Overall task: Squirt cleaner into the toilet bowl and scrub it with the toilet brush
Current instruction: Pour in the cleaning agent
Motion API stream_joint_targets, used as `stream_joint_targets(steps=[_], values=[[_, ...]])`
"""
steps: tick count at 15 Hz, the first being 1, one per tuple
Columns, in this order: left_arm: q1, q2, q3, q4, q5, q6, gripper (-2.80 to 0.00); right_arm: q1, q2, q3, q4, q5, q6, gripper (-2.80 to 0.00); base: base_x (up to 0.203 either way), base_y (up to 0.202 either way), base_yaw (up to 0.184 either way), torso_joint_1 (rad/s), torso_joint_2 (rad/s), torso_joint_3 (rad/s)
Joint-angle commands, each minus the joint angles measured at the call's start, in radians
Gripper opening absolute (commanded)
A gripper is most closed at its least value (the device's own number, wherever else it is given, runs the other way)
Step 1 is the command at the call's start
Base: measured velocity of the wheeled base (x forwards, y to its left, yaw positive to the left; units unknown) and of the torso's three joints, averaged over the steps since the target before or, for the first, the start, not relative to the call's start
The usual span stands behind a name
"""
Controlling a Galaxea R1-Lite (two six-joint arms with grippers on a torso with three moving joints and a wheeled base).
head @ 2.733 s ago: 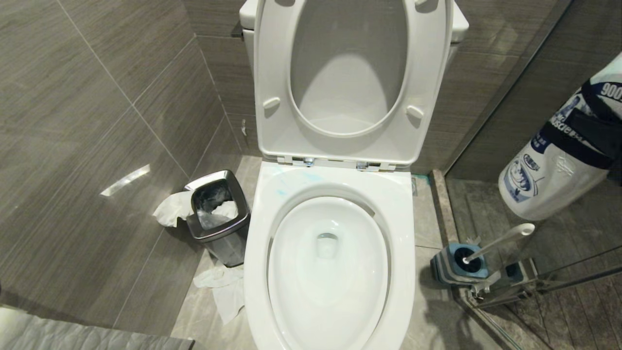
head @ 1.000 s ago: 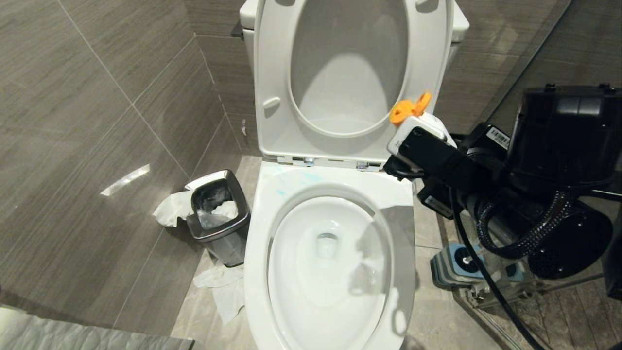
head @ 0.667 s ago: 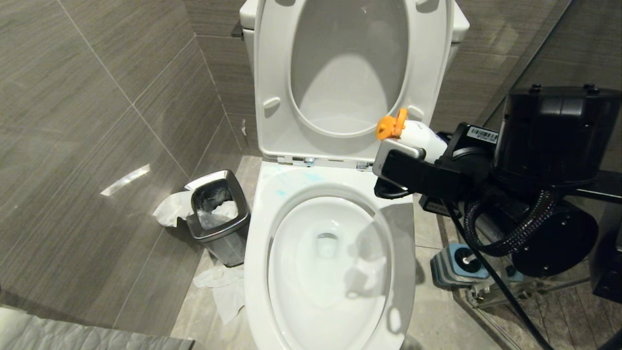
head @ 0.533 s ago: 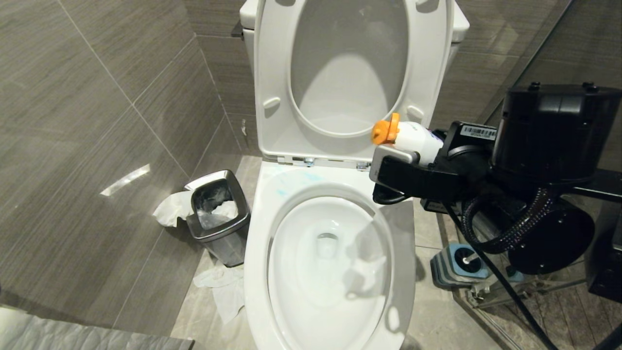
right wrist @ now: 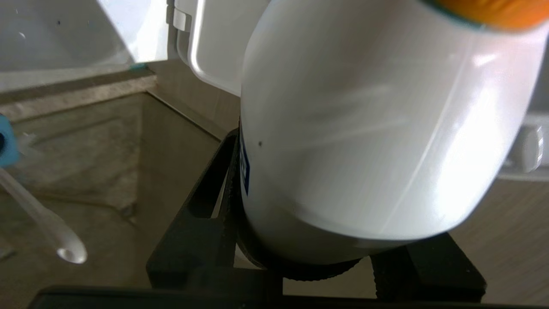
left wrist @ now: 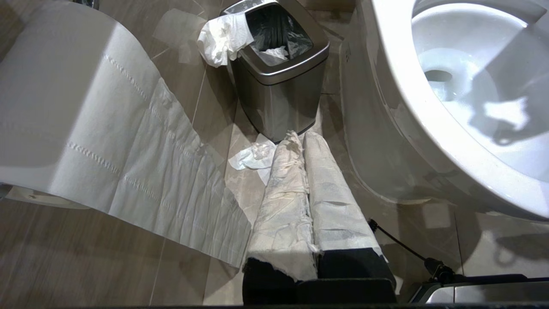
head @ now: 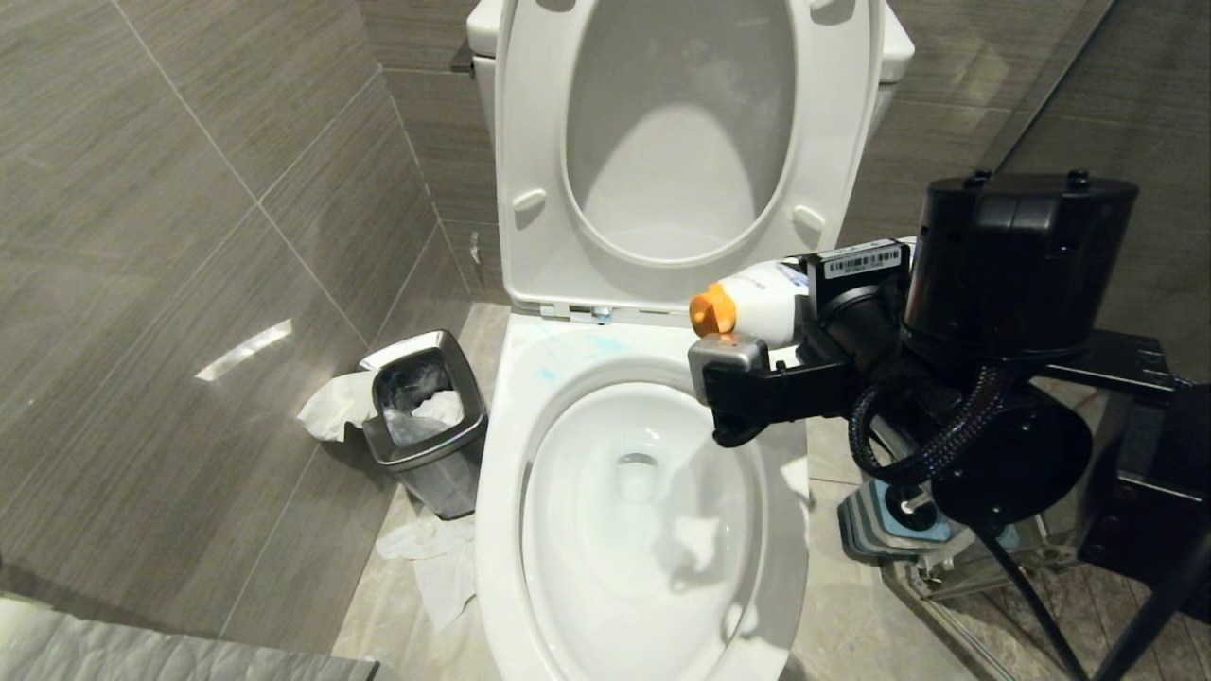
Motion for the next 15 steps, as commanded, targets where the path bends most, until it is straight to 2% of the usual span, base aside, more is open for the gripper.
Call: stream_joint_targets(steps=[1,4,6,9,13,15], values=[[0.0,0.002,0.002,0.0,0.0,0.001,-2.8,0.007,0.011,-0.004,-0.004,-0.007,-0.095,-2.8,0.0,0.0,0.0,0.0,0.0,0.0],[0.0,0.002,0.002,0.0,0.0,0.001,-2.8,0.011,0.024,-0.012,-0.051,-0.028,-0.207,-2.8,0.0,0.0,0.0,0.0,0.0,0.0],[0.0,0.002,0.002,0.0,0.0,0.001,-2.8,0.013,0.033,-0.012,-0.134,-0.042,-0.316,-2.8,0.0,0.0,0.0,0.0,0.0,0.0],[0.0,0.002,0.002,0.0,0.0,0.001,-2.8,0.013,0.061,-0.011,-0.254,-0.05,-0.428,-2.8,0.0,0.0,0.0,0.0,0.0,0.0],[0.0,0.002,0.002,0.0,0.0,0.001,-2.8,0.029,0.087,-0.009,-0.344,-0.058,-0.529,-2.8,0.0,0.0,0.0,0.0,0.0,0.0],[0.0,0.002,0.002,0.0,0.0,0.0,-2.8,0.047,0.096,-0.006,-0.385,-0.106,-0.569,-2.8,0.0,0.0,0.0,0.0,0.0,0.0]])
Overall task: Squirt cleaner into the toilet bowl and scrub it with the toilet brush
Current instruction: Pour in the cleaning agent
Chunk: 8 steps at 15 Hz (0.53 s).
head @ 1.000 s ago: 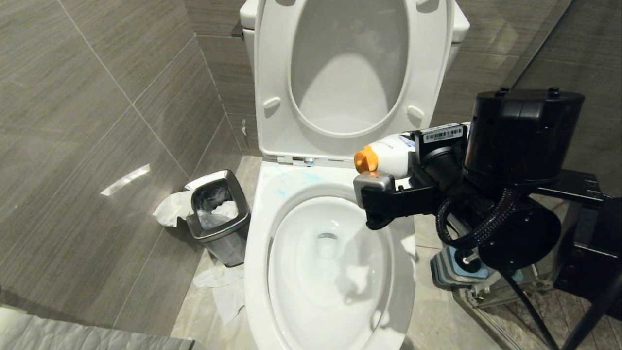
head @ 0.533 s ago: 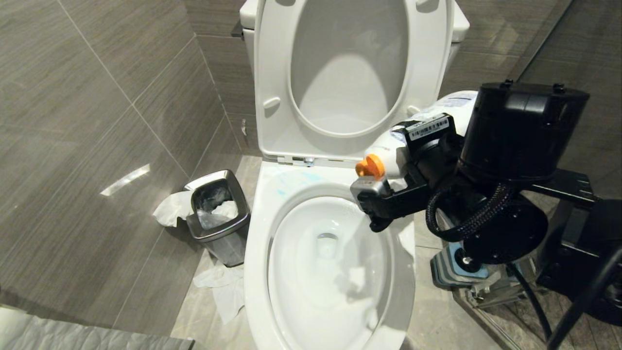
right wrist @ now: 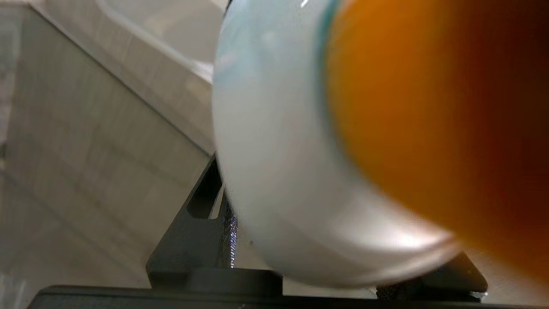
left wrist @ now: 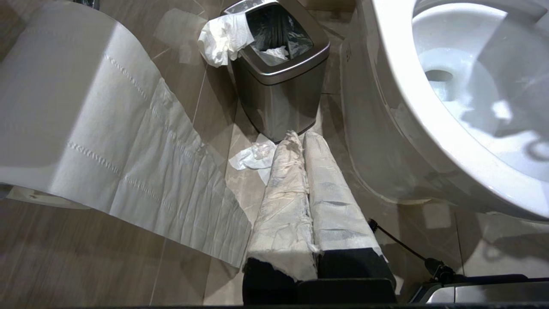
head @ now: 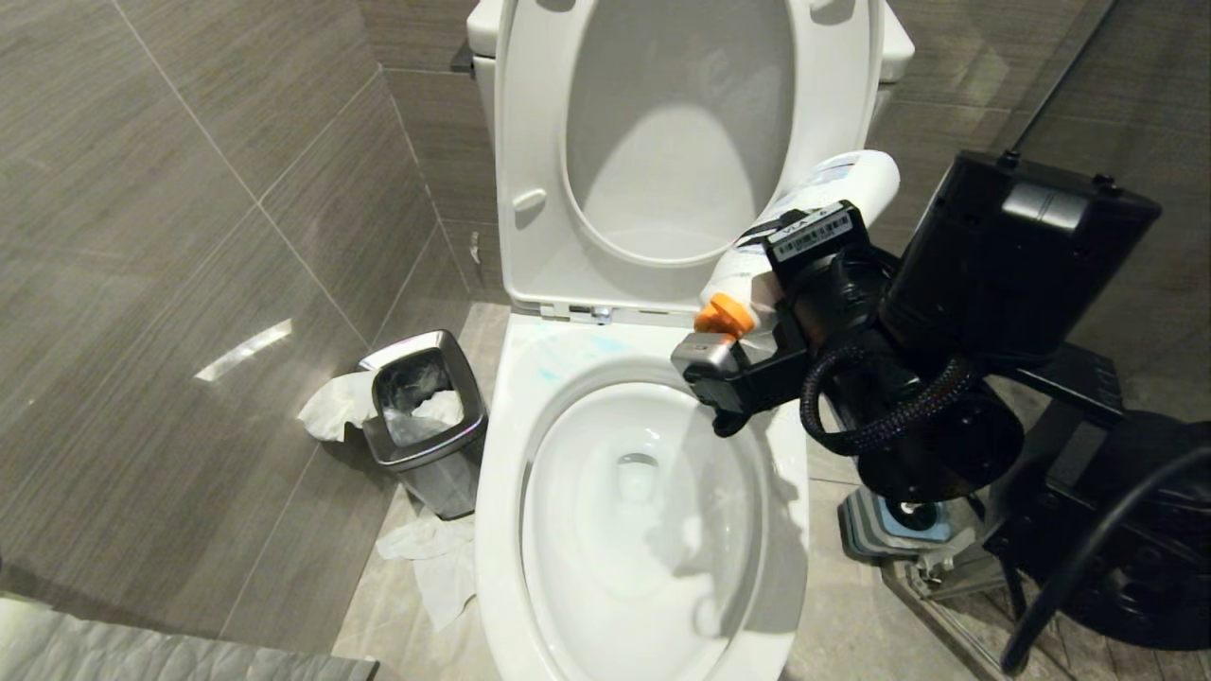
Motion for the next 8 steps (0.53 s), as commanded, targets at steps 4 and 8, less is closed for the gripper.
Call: stream_joint_targets(steps=[4,8], values=[[0.0,0.002,0.002,0.0,0.0,-0.001,-2.8,0.016,0.039,-0.001,-0.059,-0.027,-0.036,-2.8,0.0,0.0,0.0,0.0,0.0,0.0],[0.0,0.002,0.002,0.0,0.0,-0.001,-2.8,0.015,0.091,-0.015,-0.118,-0.028,-0.037,-2.8,0.0,0.0,0.0,0.0,0.0,0.0]])
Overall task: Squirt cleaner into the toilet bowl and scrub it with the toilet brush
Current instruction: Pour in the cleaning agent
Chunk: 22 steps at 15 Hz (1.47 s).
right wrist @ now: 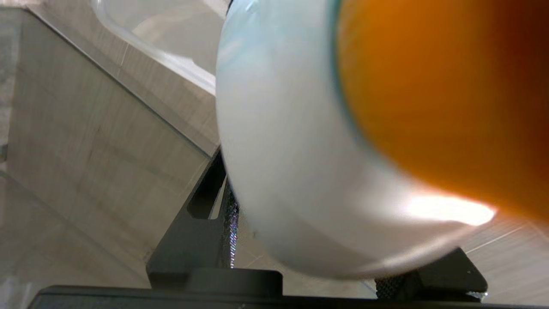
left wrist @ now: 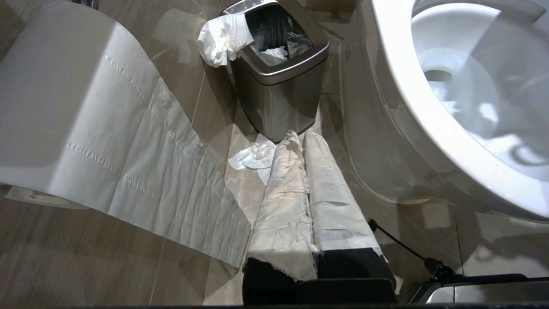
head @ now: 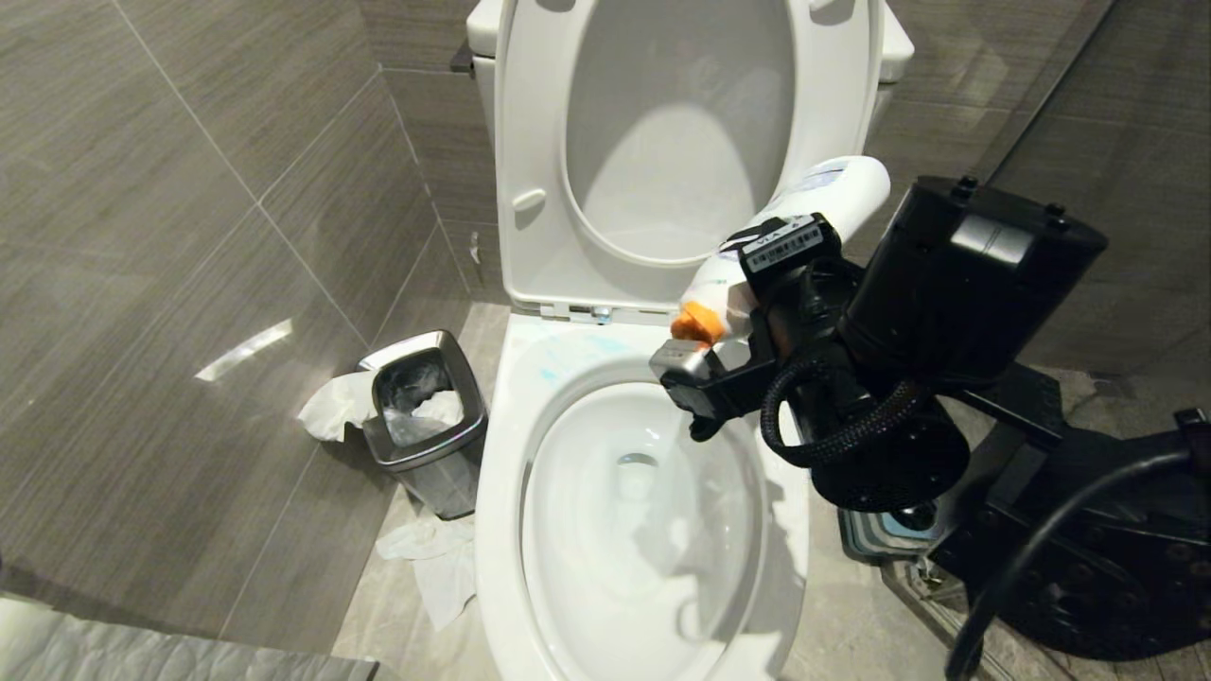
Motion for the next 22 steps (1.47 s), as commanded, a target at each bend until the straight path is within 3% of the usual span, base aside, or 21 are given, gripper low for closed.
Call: stream_joint_targets(steps=[1,7,22], values=[[0.0,0.002,0.002,0.0,0.0,0.001,-2.8,0.0,0.05,-0.009,-0.063,-0.006,-0.022,-2.8,0.0,0.0,0.0,0.0,0.0,0.0],[0.0,0.002,0.002,0.0,0.0,0.001,-2.8,-0.007,0.127,-0.038,-0.237,-0.007,-0.164,-2.8,0.0,0.0,0.0,0.0,0.0,0.0],[0.0,0.002,0.002,0.0,0.0,0.001,-2.8,-0.044,0.188,-0.085,-0.238,0.002,-0.171,-2.8,0.0,0.0,0.0,0.0,0.0,0.0]])
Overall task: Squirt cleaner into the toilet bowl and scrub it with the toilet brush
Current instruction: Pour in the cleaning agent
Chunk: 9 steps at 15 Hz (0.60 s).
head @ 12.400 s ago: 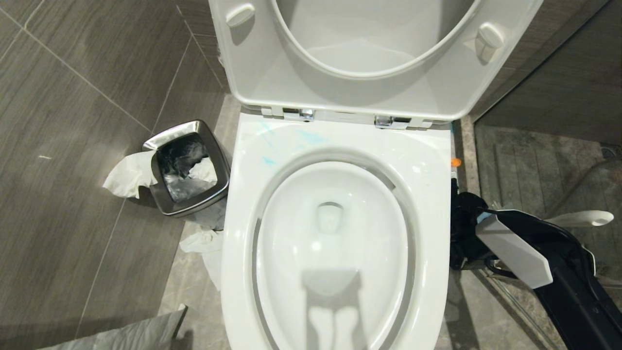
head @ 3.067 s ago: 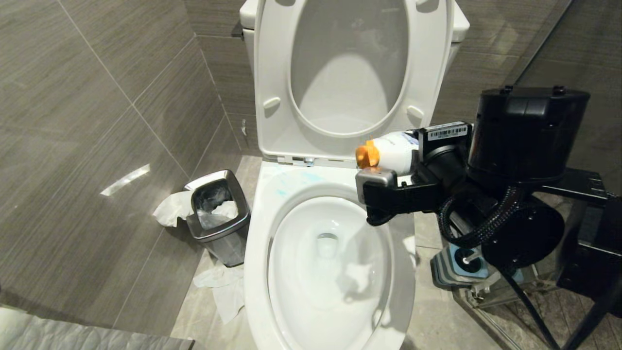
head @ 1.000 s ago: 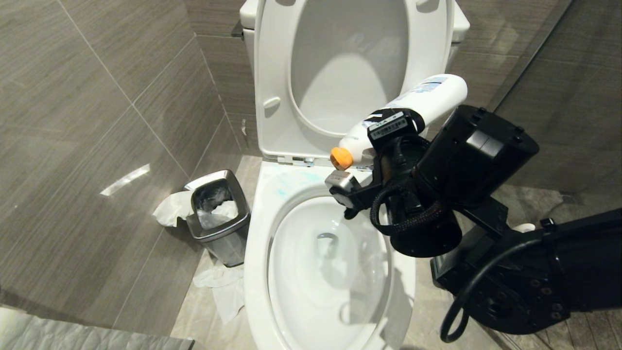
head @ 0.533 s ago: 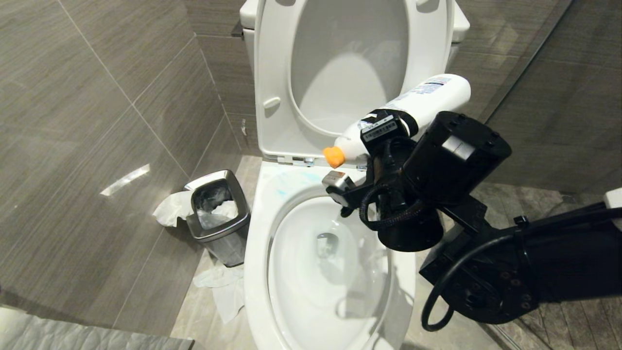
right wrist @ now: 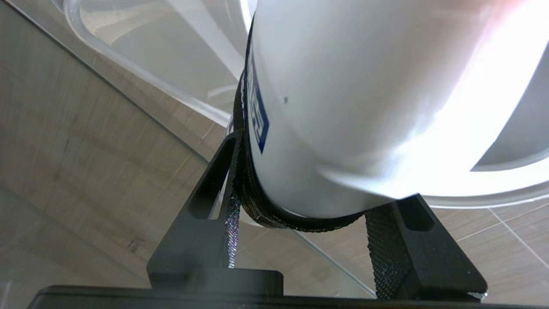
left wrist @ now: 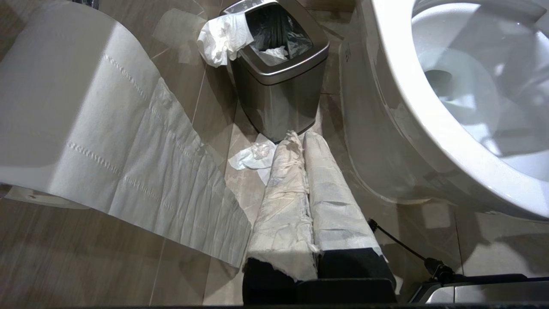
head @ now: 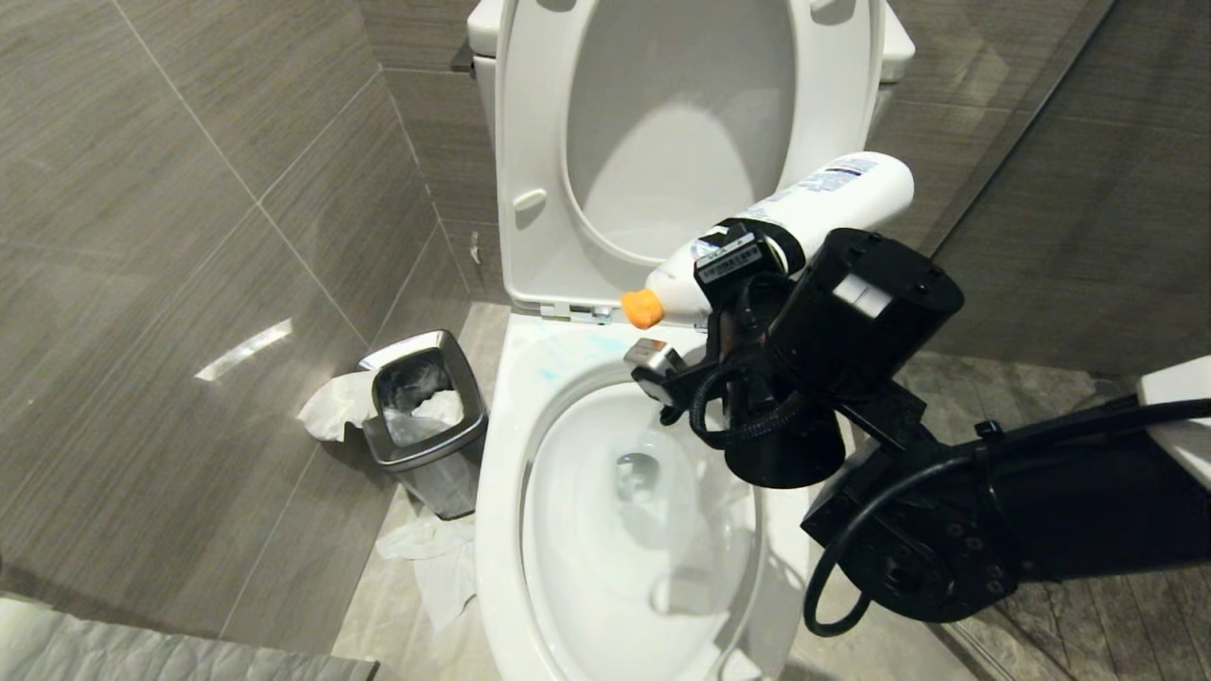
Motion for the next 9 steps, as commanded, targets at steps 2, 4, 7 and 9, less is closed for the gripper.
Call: stream_joint_targets(steps=[2,4,7,9], values=[[0.0,0.002,0.002,0.0,0.0,-0.001,-2.8,-0.017,0.025,-0.02,-0.008,-0.003,-0.01,-2.8,0.0,0.0,0.0,0.0,0.0,0.0],[0.0,0.002,0.002,0.0,0.0,-0.001,-2.8,-0.025,0.032,-0.023,-0.008,-0.001,-0.008,-2.8,0.0,0.0,0.0,0.0,0.0,0.0],[0.0,0.002,0.002,0.0,0.0,0.0,-2.8,-0.032,0.041,-0.024,-0.008,0.002,-0.007,-2.8,0.0,0.0,0.0,0.0,0.0,0.0],[0.0,0.002,0.002,0.0,0.0,-0.001,-2.8,-0.036,0.046,-0.026,-0.008,0.003,-0.007,-2.8,0.0,0.0,0.0,0.0,0.0,0.0]])
